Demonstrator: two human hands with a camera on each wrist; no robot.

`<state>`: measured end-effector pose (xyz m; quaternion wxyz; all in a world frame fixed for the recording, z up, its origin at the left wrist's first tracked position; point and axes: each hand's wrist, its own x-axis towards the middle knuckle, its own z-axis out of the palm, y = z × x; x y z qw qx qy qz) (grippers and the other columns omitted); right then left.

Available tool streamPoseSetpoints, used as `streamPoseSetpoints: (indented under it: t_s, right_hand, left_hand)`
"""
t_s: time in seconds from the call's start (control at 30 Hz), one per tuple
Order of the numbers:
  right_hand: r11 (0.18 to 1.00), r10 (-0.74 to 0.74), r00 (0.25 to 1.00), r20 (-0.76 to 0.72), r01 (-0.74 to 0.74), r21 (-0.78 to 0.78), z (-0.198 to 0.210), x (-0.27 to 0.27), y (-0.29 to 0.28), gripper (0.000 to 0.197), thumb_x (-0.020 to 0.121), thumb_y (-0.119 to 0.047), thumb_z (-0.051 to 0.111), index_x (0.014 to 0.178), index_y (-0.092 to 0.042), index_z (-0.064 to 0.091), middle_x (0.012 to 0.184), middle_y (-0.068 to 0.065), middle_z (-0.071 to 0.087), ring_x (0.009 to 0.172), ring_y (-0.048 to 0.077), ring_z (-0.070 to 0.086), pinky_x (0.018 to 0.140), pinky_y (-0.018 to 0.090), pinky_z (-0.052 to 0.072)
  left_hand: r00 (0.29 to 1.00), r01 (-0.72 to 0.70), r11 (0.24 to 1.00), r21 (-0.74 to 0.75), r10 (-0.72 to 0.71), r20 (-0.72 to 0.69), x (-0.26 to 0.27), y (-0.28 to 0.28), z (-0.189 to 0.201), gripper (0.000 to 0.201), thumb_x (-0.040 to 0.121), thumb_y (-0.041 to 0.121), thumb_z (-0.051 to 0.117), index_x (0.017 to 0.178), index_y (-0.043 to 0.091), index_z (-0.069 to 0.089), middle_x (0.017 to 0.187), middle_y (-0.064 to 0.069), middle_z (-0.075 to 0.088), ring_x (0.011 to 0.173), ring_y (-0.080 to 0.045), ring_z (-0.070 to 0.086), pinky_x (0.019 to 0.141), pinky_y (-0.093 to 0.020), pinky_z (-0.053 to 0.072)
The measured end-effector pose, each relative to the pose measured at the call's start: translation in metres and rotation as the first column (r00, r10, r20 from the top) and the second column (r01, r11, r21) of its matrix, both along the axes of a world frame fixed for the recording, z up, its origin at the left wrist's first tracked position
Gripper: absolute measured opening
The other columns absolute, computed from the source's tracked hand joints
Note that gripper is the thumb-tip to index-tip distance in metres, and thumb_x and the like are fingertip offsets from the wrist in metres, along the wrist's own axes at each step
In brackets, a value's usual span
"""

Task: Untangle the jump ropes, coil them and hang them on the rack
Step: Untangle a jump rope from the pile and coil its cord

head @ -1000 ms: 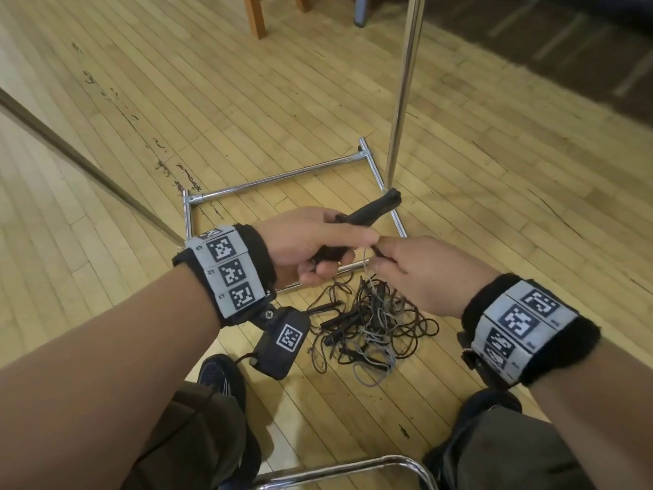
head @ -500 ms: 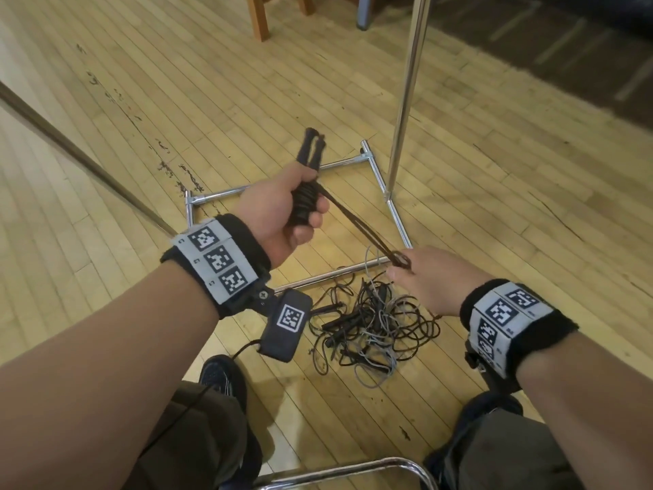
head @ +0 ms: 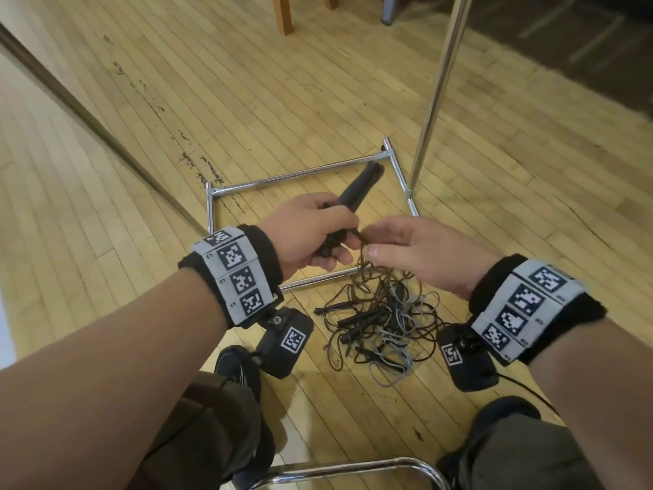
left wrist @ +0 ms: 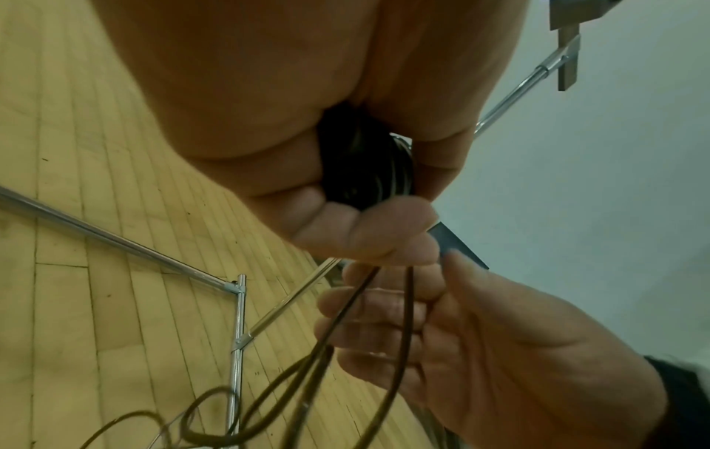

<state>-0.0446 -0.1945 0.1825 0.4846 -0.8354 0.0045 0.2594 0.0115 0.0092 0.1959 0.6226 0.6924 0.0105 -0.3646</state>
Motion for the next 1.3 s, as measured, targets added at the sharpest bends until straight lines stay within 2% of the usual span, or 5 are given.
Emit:
streamPoseSetpoints:
  t_s: [0.6, 0.8, 1.07, 1.2, 1.3]
  right_hand:
    - [0.845, -0.005, 0.943, 0.333, 0.182, -0.502, -0.019, -0.004, -0.021, 0.02, 0.1, -0.024, 0.046, 0.088, -0.03, 0.06, 0.073, -0.01, 0.063, 0.066, 0.009, 0.059, 0.054, 0.027, 0.043]
    - [0.519, 0.02, 0.967, -0.253, -0.226, -0.824, -0.049, -0.011, -0.039, 0.032, 0.103, -0.025, 0.041, 0.126, -0.025, 0.064, 0.122, 0.003, 0.064, 0.118, 0.028, 0.059, 0.114, 0.054, 0.037]
    - [0.981, 0.038, 0.999, -0.017, -0.041, -0.19, 0.007, 0.002, -0.011, 0.118, 0.066, -0.07, 0.078, 0.162, -0.04, 0.016, 0.168, -0.016, 0.027, 0.151, 0.01, 0.031, 0.118, 0.035, 0.028]
    - [0.978, 0.012, 0.999, 0.031, -0.018, 0.209, 0.009, -0.007, 0.009, 0.042, 0.096, -0.022, 0.07, 0.135, -0.014, 0.056, 0.119, 0.0, 0.075, 0.116, 0.015, 0.069, 0.108, 0.046, 0.049]
    - [0.969, 0.001, 1.0, -0.009, 0.001, 0.246, 0.006, -0.012, 0.005, 0.016, 0.106, -0.016, 0.054, 0.114, -0.007, 0.064, 0.059, 0.001, 0.059, 0.063, 0.023, 0.066, 0.087, 0.041, 0.06]
  left_hand:
    - [0.969, -0.244, 0.967, -0.071, 0.246, 0.018, 0.023, 0.011, 0.01, 0.012, 0.096, 0.013, 0.062, 0.104, 0.007, 0.055, 0.068, -0.004, 0.061, 0.05, -0.015, 0.049, 0.035, -0.022, 0.037]
    - [0.893, -0.45, 0.887, -0.101, 0.449, -0.035, 0.034, 0.022, 0.008, 0.019, 0.088, 0.015, 0.063, 0.102, 0.004, 0.055, 0.066, -0.004, 0.061, 0.047, -0.014, 0.047, 0.033, -0.021, 0.033]
    - [0.999, -0.04, 0.999, 0.035, 0.039, 0.019, 0.008, 0.0, 0.005, 0.017, 0.094, 0.014, 0.062, 0.106, 0.003, 0.058, 0.068, -0.005, 0.064, 0.048, -0.017, 0.05, 0.034, -0.022, 0.037]
    - [0.999, 0.037, 0.998, -0.047, -0.035, 0.027, -0.005, -0.014, 0.01, 0.018, 0.09, 0.019, 0.062, 0.095, 0.002, 0.063, 0.07, -0.015, 0.067, 0.042, -0.019, 0.053, 0.034, -0.021, 0.039]
    - [0.999, 0.029, 0.999, -0.023, -0.028, 0.042, -0.002, -0.015, 0.012, 0.018, 0.092, 0.019, 0.061, 0.096, 0.002, 0.064, 0.072, -0.011, 0.067, 0.044, -0.02, 0.054, 0.035, -0.023, 0.042]
